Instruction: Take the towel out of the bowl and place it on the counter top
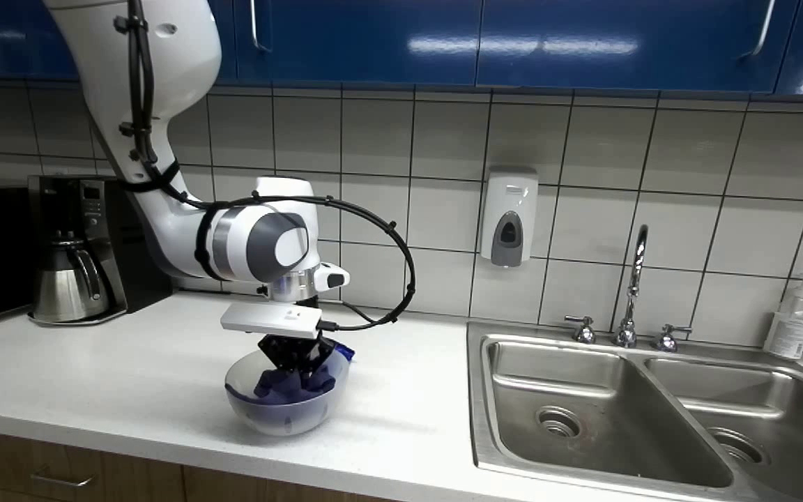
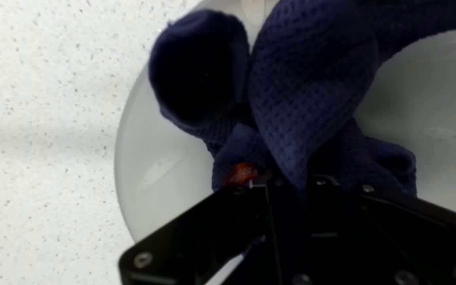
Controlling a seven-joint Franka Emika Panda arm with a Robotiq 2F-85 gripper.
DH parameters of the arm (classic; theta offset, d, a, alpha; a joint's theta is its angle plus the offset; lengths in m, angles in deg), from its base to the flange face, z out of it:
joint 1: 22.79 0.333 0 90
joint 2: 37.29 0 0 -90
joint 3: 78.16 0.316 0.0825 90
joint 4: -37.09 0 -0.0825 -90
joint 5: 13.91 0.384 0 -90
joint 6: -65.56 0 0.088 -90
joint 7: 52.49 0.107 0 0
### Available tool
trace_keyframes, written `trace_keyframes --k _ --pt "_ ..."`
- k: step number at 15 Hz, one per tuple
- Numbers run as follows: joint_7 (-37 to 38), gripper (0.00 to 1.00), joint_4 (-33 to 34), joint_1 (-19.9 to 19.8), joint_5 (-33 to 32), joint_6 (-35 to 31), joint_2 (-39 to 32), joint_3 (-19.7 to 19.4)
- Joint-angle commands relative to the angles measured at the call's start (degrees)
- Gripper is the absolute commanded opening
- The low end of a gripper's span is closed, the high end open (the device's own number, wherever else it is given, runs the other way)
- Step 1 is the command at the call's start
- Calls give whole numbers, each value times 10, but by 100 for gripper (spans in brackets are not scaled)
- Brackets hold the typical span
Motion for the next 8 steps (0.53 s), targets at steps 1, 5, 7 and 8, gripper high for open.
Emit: trace_keyframes --k 1,5,7,8 --pt "20 1 -36 3 -17 -3 69 4" --pt "44 1 -58 12 -43 -2 132 7" --pt "64 1 -70 14 -65 -1 167 12" --pt "75 1 -74 13 -76 1 182 16"
